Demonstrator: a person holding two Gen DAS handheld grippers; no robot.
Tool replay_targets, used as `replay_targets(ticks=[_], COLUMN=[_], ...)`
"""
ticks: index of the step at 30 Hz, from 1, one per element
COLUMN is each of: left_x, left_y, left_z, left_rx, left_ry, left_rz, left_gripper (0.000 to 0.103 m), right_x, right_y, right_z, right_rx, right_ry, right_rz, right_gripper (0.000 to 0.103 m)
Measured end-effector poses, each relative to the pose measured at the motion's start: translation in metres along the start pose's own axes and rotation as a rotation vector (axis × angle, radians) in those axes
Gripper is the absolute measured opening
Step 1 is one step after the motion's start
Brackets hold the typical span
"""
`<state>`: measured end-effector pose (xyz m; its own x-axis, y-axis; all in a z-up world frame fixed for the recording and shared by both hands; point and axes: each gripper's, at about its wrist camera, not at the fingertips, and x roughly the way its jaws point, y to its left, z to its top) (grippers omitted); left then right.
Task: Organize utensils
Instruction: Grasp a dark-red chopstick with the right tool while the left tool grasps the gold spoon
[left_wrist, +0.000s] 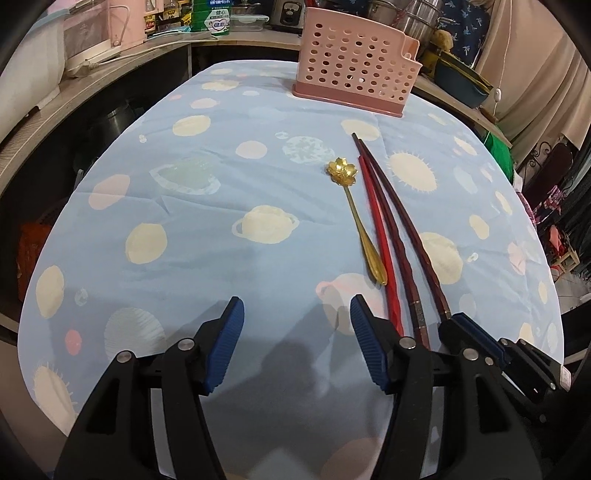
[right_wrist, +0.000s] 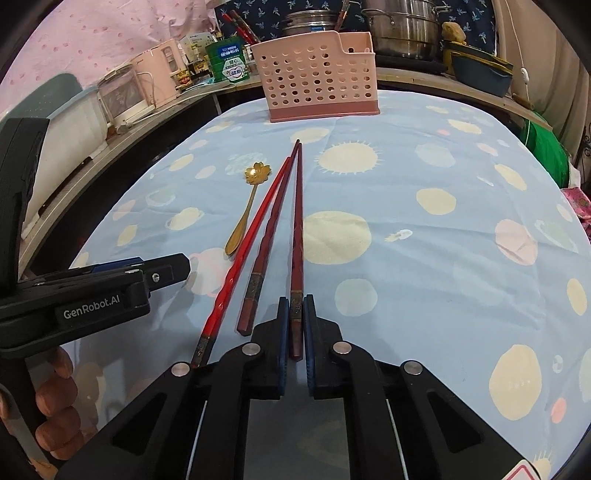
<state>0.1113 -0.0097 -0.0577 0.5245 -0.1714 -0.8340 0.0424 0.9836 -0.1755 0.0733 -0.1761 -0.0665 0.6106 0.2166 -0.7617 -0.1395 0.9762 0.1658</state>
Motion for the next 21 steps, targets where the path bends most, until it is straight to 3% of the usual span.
replay_targets(ticks=[8, 14, 21], left_x=[0.013, 0.023, 0.028], left_y=[-0.015, -0.025, -0.036], left_z=[0.014, 0.024, 0.022], left_rx=[-0.014, 0.005, 0.074], left_ry=[0.01, -0.011, -0.043], left_rz=[-0.044, -0.019, 0.059], left_gripper=[0.06, 0.06, 0.051], right_x=[0.0, 0.001, 0.0], right_y=[-0.006, -0.008, -0.009], right_z=[0.001, 0.001, 0.001], right_rx=[0.028, 0.035, 0.041], right_ry=[0.0, 0.0, 0.0], right_rz=[0.003, 0.012, 0.019], right_gripper=[0.007, 0.007, 0.007])
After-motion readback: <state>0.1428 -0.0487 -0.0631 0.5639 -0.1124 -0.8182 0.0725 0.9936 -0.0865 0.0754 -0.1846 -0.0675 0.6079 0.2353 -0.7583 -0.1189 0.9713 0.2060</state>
